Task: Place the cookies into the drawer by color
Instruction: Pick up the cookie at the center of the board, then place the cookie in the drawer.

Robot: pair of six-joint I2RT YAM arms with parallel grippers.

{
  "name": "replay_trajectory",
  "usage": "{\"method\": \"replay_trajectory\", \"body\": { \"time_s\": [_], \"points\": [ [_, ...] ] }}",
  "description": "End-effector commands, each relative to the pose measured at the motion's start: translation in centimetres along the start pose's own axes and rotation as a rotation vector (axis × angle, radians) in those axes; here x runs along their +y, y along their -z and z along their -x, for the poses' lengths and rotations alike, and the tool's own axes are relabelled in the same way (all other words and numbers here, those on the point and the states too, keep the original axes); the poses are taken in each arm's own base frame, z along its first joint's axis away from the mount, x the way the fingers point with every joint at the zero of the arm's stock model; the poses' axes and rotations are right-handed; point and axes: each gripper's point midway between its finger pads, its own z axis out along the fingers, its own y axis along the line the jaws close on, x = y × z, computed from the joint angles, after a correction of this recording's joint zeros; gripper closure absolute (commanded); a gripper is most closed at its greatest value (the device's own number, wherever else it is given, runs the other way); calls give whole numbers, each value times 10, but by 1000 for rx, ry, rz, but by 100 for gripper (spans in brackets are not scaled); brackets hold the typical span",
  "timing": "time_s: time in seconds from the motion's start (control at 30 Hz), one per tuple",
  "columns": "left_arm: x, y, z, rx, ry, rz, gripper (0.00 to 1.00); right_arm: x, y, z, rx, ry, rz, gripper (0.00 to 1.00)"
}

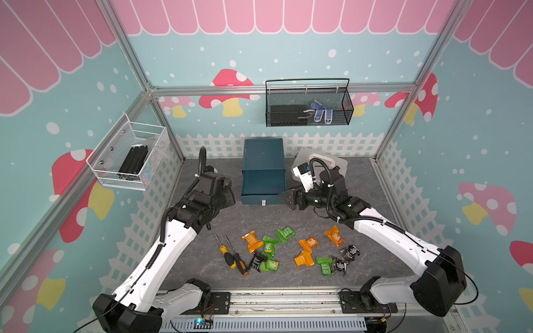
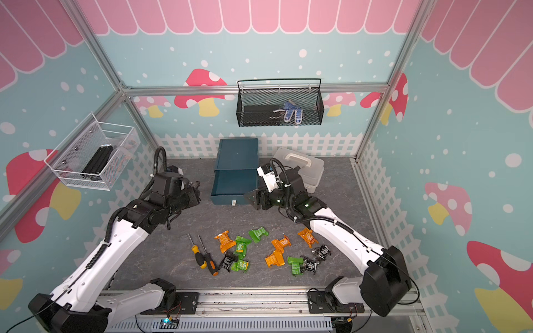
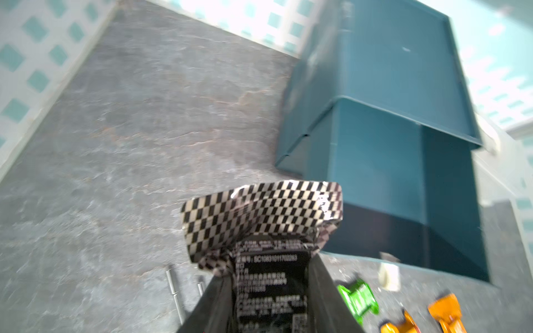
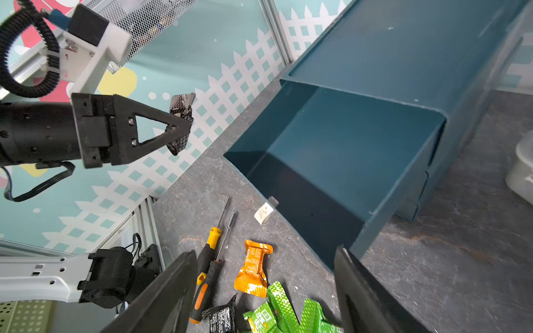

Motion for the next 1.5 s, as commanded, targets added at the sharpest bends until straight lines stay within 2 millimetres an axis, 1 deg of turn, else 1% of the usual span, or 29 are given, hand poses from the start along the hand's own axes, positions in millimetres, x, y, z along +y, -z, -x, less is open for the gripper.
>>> {"method": "replay_trajectory", "body": {
  "time_s": [0.0, 0.1, 0.23, 0.33, 0.47, 0.57, 0.67, 0.83, 0.93, 1.0, 1.07, 1.2, 1.33, 1.37, 1.47],
  "points": [
    [-33, 5, 6, 22, -106, -42, 64, 11, -11, 12, 19, 1, 41, 23],
    [-56, 2, 20, 21, -140, -64, 65, 4, -20, 22, 39, 8, 3, 23],
    [-80, -15, 25, 81, -195, -71, 65, -12, -26, 25, 52, 5, -87, 24],
    [-89, -32, 20, 143, -238, -51, 66, -21, -28, 28, 46, 11, -125, 24],
    [-94, -54, 19, 195, -272, -4, 66, -27, -32, 25, 70, 8, -145, 24],
    [-96, -68, 17, 224, -293, 29, 66, -34, -29, 23, 65, 11, -181, 24],
    [-92, -81, 13, 249, -299, 71, 66, -40, -26, 20, 66, 11, -196, 24],
    [-78, -95, 8, 276, -302, 156, 65, -42, -21, 16, 68, 13, -202, 24],
    [-77, -105, 3, 302, -301, 166, 64, -41, -18, 15, 62, 15, -202, 24],
    [-79, -109, 3, 307, -305, 167, 63, -41, -16, 15, 56, 20, -201, 24],
    [-77, -113, 5, 305, -308, 188, 63, -41, -16, 14, 59, 21, -200, 24],
    [-77, -122, 1, 326, -310, 195, 62, -42, -14, 11, 63, 23, -208, 23],
    [-72, -130, -3, 354, -316, 223, 62, -44, -6, 11, 53, 25, -222, 23],
    [-69, -130, 1, 340, -319, 245, 61, -43, -4, 10, 52, 28, -223, 23],
    [-69, -131, -1, 347, -317, 245, 55, -42, 3, 11, 39, 34, -234, 23]
  ]
}}
